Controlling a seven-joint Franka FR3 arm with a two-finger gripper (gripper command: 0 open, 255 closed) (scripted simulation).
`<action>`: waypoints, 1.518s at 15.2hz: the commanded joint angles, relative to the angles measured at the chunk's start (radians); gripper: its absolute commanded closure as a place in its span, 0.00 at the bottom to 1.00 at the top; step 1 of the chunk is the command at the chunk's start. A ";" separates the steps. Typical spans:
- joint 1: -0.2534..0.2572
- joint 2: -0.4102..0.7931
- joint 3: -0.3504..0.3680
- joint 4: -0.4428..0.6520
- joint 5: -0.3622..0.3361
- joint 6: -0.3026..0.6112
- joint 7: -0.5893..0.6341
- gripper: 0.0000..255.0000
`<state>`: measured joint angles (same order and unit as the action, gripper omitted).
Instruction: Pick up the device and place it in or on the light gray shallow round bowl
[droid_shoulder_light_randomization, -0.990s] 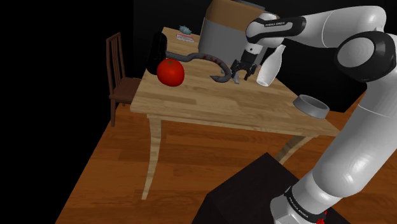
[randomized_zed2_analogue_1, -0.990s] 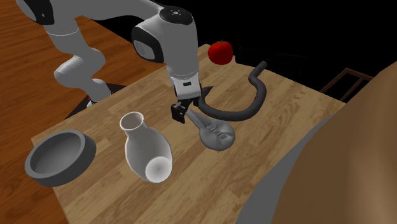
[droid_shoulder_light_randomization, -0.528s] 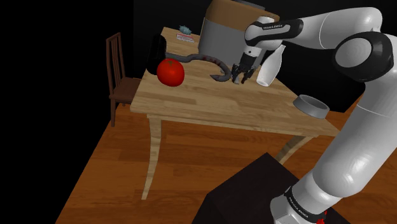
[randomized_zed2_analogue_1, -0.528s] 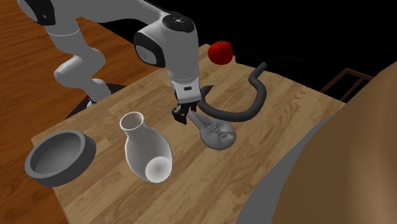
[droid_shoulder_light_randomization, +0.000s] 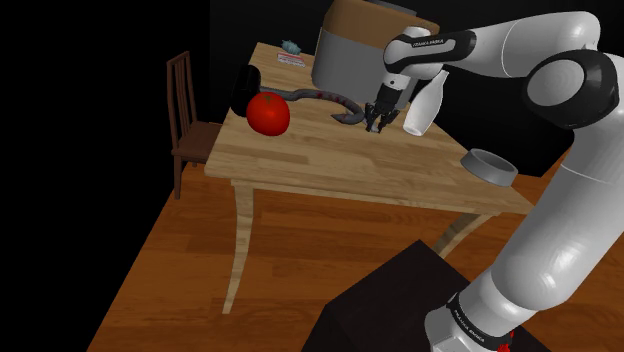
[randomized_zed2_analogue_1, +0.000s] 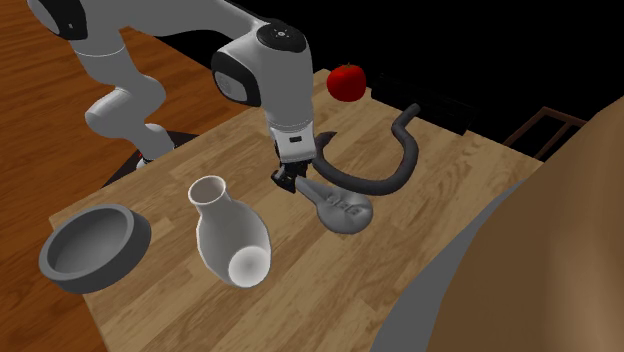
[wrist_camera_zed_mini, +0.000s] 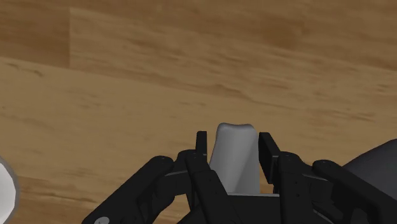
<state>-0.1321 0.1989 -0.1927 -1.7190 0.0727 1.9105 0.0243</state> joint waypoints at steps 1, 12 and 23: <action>-0.001 0.010 0.001 0.003 0.003 0.005 -0.003 1.00; -0.002 -0.003 -0.001 0.134 -0.002 -0.139 0.004 1.00; -0.008 0.014 -0.004 0.306 0.000 -0.293 0.008 1.00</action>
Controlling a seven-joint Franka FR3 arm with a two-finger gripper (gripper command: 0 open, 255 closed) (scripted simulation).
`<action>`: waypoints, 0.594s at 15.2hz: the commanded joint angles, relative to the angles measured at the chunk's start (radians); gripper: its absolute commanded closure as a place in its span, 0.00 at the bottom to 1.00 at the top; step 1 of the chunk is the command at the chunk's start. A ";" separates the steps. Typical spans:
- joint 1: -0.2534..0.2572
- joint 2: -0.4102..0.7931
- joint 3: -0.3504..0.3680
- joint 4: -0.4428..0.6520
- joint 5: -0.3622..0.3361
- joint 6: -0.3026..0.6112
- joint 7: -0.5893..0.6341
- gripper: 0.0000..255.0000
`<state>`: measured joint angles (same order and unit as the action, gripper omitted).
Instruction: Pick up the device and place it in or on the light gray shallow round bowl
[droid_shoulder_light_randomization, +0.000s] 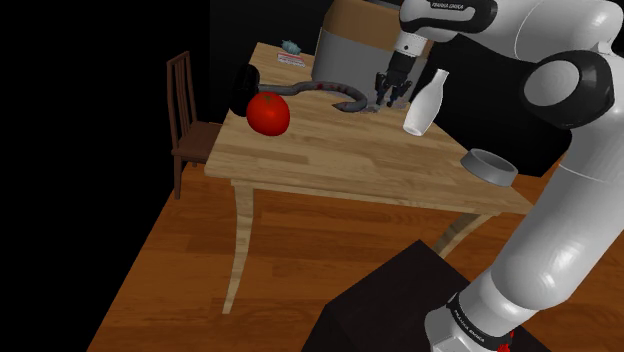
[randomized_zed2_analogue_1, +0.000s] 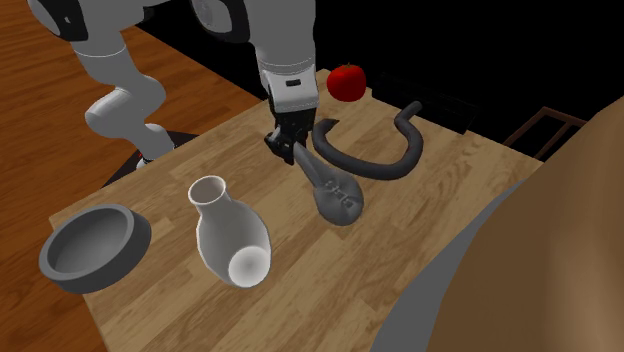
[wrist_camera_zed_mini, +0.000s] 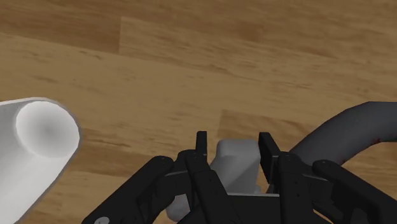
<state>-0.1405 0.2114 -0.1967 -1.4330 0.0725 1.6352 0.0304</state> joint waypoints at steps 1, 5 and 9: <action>0.000 0.005 0.000 0.038 0.001 -0.033 0.002 1.00; -0.022 -0.129 -0.023 -0.137 -0.023 0.009 -0.048 1.00; -0.049 -0.246 -0.050 -0.277 -0.050 0.033 -0.100 1.00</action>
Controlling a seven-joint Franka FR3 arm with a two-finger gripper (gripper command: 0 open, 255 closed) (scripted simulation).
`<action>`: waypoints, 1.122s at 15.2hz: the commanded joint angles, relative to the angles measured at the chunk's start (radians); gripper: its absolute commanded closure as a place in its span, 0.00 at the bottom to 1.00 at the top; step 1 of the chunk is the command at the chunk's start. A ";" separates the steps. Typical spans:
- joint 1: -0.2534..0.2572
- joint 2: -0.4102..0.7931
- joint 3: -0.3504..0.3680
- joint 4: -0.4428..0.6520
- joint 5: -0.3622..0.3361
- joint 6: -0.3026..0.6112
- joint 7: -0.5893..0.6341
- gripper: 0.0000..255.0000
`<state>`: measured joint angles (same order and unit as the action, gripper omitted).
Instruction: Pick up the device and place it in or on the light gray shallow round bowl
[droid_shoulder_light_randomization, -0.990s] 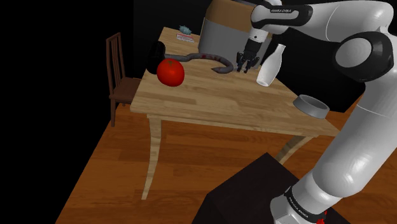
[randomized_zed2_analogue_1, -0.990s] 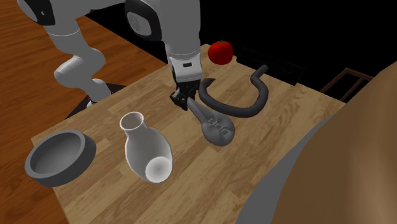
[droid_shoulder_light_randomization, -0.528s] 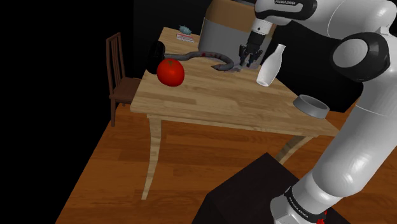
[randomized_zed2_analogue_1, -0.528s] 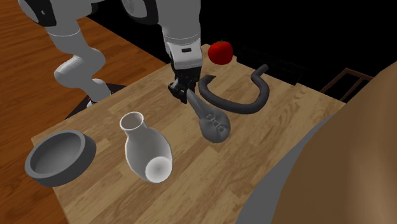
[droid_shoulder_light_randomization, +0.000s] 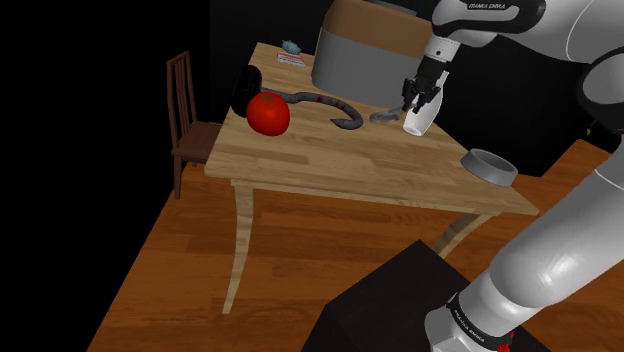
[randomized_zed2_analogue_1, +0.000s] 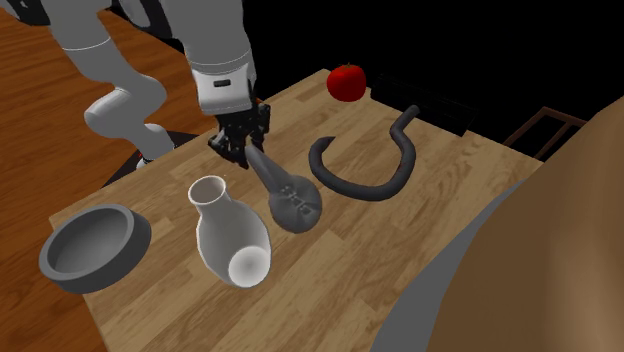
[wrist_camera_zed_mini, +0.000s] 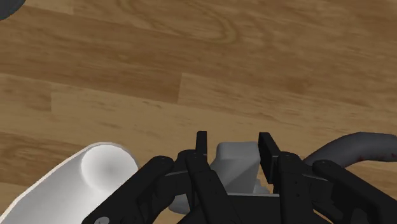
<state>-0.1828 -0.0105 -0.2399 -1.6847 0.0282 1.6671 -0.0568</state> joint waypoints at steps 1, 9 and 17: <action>-0.014 -0.051 -0.014 -0.055 -0.013 0.005 -0.027 1.00; -0.080 -0.242 -0.082 -0.247 -0.078 0.012 -0.145 1.00; -0.157 -0.387 -0.170 -0.359 -0.156 -0.008 -0.282 1.00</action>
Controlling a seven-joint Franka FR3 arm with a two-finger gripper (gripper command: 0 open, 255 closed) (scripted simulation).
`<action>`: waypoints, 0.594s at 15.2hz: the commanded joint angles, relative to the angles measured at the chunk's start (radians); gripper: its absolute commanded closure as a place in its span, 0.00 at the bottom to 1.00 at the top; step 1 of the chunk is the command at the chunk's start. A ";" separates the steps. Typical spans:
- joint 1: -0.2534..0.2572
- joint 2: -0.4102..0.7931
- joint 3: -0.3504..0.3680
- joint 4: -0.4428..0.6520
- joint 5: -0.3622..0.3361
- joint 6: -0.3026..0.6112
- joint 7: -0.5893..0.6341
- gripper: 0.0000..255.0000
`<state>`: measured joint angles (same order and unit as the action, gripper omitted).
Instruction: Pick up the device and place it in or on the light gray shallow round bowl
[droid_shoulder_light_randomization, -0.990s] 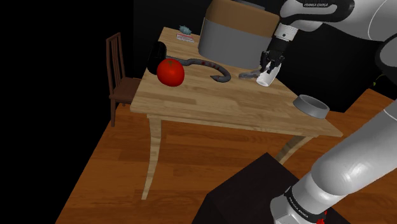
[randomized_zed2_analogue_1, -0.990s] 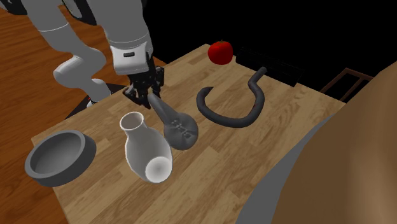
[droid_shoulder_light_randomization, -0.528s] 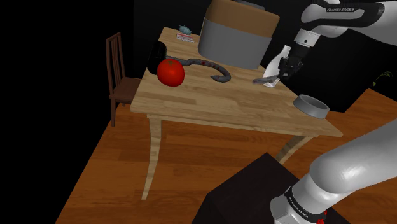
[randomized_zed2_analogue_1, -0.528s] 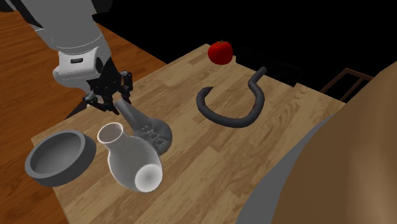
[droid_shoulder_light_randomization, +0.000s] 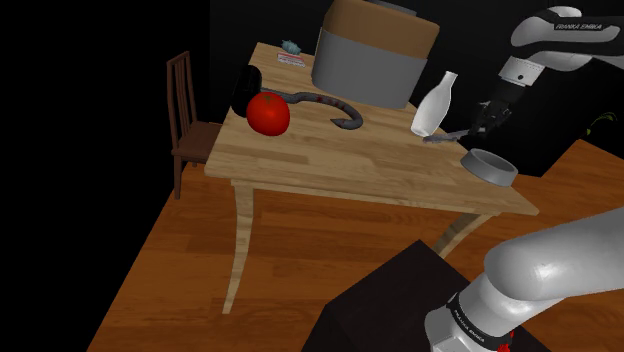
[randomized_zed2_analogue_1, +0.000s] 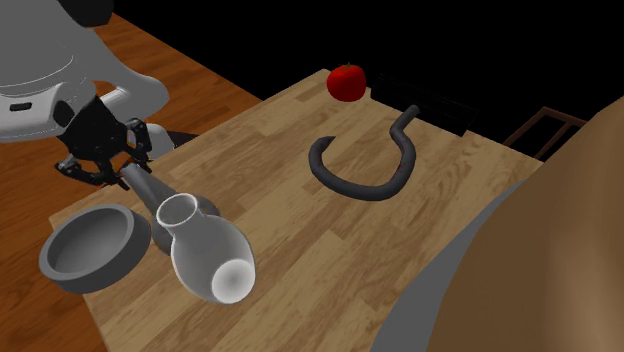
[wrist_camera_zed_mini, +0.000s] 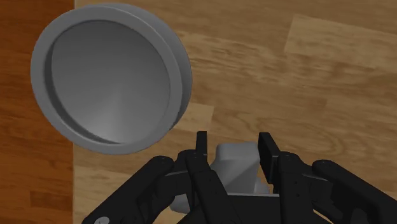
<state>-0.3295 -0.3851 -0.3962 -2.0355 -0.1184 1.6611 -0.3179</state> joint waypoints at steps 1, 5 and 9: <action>-0.020 -0.027 -0.026 -0.017 -0.020 -0.006 -0.039 1.00; -0.058 -0.075 -0.080 -0.041 -0.062 -0.021 -0.118 1.00; -0.095 -0.109 -0.139 -0.047 -0.102 -0.035 -0.203 1.00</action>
<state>-0.4145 -0.4837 -0.5188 -2.0767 -0.2085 1.6266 -0.4972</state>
